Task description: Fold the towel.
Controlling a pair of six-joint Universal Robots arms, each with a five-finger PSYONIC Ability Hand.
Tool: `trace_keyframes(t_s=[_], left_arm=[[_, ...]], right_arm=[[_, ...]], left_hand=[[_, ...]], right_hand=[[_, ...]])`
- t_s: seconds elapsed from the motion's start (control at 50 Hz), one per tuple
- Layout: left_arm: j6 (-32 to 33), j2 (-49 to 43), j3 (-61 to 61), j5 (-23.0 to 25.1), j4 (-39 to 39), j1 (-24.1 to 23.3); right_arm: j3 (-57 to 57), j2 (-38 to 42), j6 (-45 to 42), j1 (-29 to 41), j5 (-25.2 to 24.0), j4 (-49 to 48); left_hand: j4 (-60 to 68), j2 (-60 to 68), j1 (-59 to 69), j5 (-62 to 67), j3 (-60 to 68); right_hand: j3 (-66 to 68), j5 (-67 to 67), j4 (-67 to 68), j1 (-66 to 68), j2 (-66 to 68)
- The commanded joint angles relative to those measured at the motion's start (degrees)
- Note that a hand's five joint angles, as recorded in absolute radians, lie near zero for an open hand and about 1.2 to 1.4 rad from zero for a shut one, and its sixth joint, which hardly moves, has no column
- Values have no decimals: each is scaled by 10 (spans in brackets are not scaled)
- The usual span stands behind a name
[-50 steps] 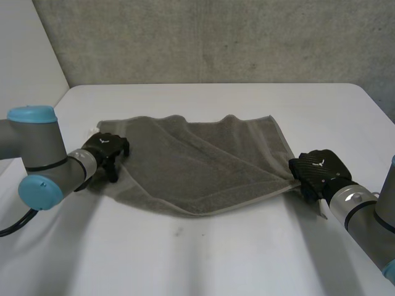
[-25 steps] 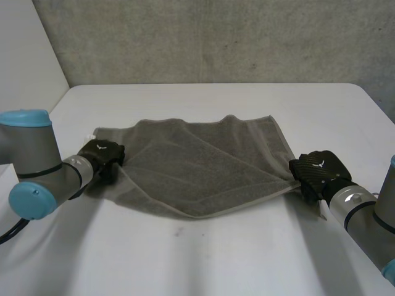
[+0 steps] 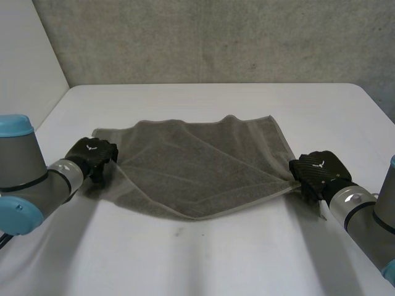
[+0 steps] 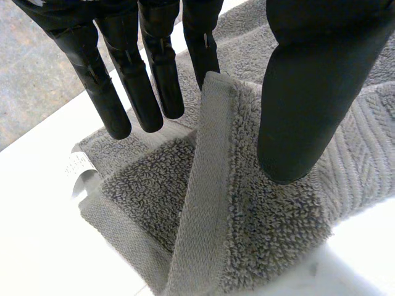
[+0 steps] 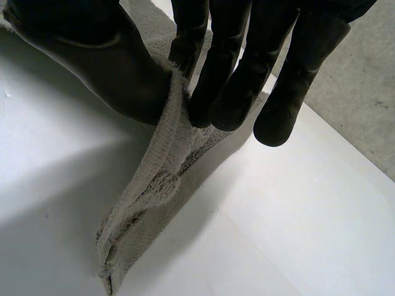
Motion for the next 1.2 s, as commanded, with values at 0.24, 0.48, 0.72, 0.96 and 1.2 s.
trace_keyframes(t_s=[0.24, 0.48, 0.72, 0.96, 1.2], left_arm=[[-2, 33, -33, 0, 5, -3], [-5, 63, -96, 4, 51, -6], [-11, 130, -140, 3, 63, 24], [-132, 397, -260, 40, 54, 108], [-180, 557, -331, 152, -22, 215]], right_arm=[[0, 1, -3, 1, 1, -1], [0, 2, -3, 1, 0, -1], [-18, -29, -5, -7, 1, 51], [-28, -173, -90, -43, -10, 247], [-7, -292, -137, -44, -8, 276]], left_hand=[[231, 230, 230, 230, 230], [407, 406, 406, 406, 406], [407, 406, 406, 406, 406], [407, 406, 406, 406, 406], [407, 406, 406, 406, 406]], right_hand=[[34, 35, 32, 43, 39], [34, 35, 32, 43, 39], [34, 35, 32, 43, 39], [34, 35, 32, 43, 39], [34, 35, 32, 43, 39]])
